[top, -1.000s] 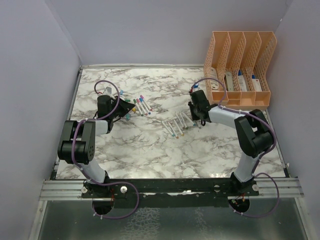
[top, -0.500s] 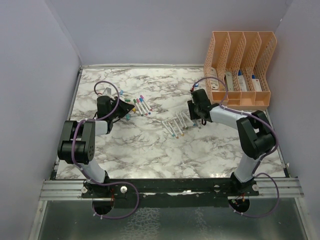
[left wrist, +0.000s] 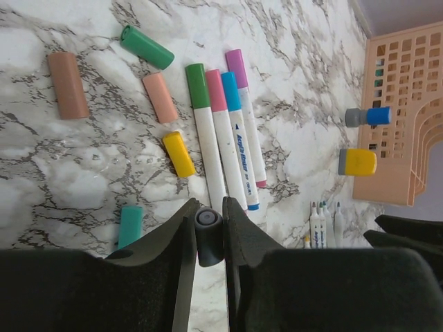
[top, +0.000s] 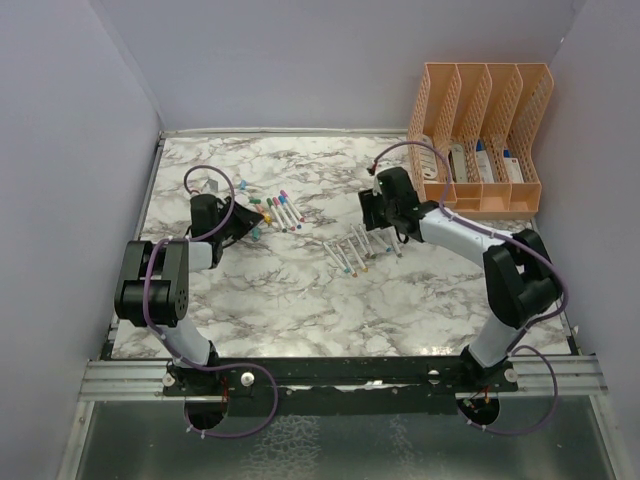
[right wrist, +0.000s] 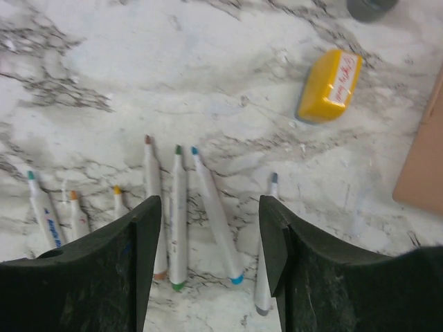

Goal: Open the pen caps

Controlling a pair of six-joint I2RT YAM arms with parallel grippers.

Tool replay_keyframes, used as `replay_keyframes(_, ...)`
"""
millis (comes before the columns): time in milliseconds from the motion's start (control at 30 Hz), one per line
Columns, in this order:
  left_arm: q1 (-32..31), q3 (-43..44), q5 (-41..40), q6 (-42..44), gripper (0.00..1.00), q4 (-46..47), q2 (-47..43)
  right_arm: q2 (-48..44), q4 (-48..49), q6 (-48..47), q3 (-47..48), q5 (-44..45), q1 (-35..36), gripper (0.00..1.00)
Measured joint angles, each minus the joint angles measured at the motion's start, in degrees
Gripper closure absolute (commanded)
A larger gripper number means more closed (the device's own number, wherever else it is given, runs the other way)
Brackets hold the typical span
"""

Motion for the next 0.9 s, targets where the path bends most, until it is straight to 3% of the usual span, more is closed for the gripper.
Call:
replay_keyframes(133,0.7,0.0,-0.2,0.4,0.62,-0.3,0.6,1.6,0.3,-0.7,4.3,-1.4,3.0,0.35)
replay_keyframes(467,2.1,-0.1,-0.2,0.5,0.58,-0.9,2.3,10.1,3.0,-1.6,15.8,-7.0,6.9,0.31)
replay_keyframes(600,3.2,-1.8,-0.2,0.4,0.36,-1.0,-0.2,16.1,3.4,-2.2,22.6,-8.4,7.9,0.31)
replay_keyframes(733,3.7,-4.0,-0.3,0.9,0.02,-1.2,-6.5,23.2,3.1,-2.9,30.8,-8.9,9.7,0.31)
replay_keyframes(900,3.7,-5.7,-0.6,1.2,0.01,-0.8,-14.6,30.2,1.4,-4.1,38.6,-8.6,11.6,0.31)
